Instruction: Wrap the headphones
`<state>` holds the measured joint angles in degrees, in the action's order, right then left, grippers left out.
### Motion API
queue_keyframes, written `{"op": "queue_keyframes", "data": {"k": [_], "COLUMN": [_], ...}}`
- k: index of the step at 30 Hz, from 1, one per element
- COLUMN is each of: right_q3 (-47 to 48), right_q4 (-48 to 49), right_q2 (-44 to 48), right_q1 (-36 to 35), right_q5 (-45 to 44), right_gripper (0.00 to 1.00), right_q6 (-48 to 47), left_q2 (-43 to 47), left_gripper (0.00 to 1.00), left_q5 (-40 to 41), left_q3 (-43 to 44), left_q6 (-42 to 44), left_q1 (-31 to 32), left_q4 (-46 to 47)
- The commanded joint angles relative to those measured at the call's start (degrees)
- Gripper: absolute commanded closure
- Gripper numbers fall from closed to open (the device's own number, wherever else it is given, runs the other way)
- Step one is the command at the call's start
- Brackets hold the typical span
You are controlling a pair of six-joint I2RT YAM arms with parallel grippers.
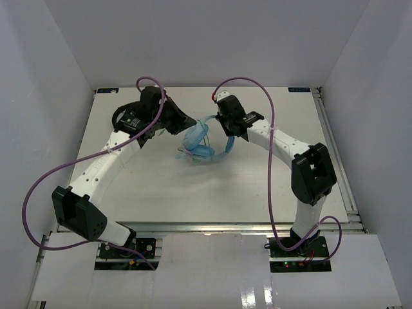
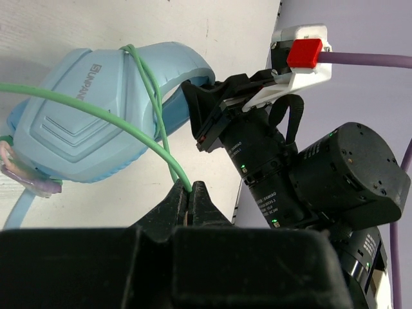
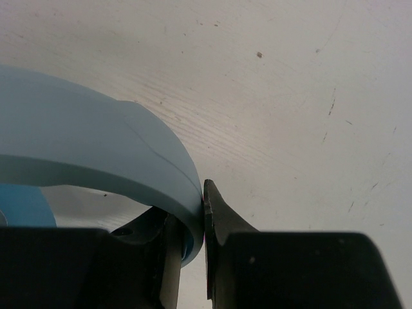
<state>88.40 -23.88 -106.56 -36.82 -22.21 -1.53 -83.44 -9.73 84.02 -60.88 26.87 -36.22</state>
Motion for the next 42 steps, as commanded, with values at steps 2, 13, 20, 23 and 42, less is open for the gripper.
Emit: {"op": "queue_keyframes", "data": {"k": [2,13,20,23,42], "right_q3": [2.6,1.2,1.1,1.0,0.1], "right_q4": [4.3,3.8,3.8,3.8,3.8], "right_q2": [0.0,0.1,-0.7,-0.6,-0.7], "right_q1": [0.7,0.8,1.4,1.6,2.5], "right_q5": [-5.1,-2.2,-1.0,-0.6,2.8], "right_gripper": [0.92,0.92,0.92,0.92,0.92], "right_q6": [7.1,12.8,13.7,13.9,14.0], "left_q2": [-0.4,-5.3,-7.5,-7.7,-14.8], "left_gripper": [1.00,0.98,0.93,0.93,0.93], "left_q5": [-1.5,3.6,8.1,10.7,34.1], "left_q3": [3.3,6.0,8.5,7.0,8.3], "left_q6": [-1.2,-5.6,-4.1,-3.2,10.7], "left_q1": [2.0,6.2,8.1,8.9,23.8], "left_q4": [-4.6,-7.5,-11.6,-11.9,-14.1]}}
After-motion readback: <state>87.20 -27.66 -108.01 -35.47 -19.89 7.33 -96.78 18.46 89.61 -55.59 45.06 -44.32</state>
